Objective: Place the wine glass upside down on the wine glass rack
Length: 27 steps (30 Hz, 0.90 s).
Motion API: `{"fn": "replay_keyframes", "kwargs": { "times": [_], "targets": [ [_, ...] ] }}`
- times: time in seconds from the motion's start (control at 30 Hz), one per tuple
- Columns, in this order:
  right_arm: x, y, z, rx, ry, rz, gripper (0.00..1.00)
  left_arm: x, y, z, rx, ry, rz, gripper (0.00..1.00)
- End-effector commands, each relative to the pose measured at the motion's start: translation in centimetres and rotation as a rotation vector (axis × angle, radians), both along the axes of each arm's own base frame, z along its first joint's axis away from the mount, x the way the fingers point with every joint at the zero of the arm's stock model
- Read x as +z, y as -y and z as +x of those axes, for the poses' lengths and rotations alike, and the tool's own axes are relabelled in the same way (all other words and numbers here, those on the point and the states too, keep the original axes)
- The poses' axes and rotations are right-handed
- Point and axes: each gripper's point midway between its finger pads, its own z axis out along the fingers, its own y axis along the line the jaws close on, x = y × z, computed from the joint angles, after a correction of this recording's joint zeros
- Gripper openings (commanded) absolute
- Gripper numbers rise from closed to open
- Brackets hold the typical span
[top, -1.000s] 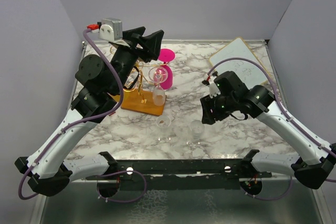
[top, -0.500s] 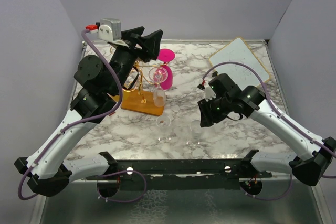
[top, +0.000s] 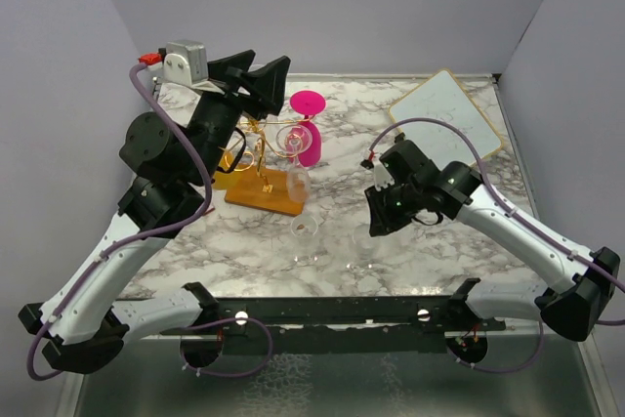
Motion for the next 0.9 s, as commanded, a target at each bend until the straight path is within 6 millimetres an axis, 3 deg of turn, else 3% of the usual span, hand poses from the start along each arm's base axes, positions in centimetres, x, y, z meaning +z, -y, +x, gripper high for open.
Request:
{"fn": "replay_keyframes", "kwargs": {
  "times": [0.0,0.17,0.4,0.67,0.87],
  "targets": [
    [-0.3,-0.6,0.4,0.008,0.034,0.017,0.21,0.6,-1.3,-0.8,0.025,0.030,-0.003,0.67],
    [-0.4,-0.8,0.9,0.010,0.057,0.008,0.18,0.8,-1.6,-1.1,0.029,0.035,-0.006,0.67],
    [-0.3,0.2,1.7,0.000,0.117,-0.037,0.01,0.9,-1.7,-1.1,0.032,0.034,-0.010,0.67],
    [1.8,1.8,3.6,-0.071,0.235,-0.089,0.01,1.1,-1.6,-1.2,0.022,0.037,-0.018,0.67],
    [5.3,2.7,6.2,-0.195,0.410,-0.056,0.01,0.9,-0.7,-1.2,-0.018,0.019,-0.027,0.69]
  ]
}}
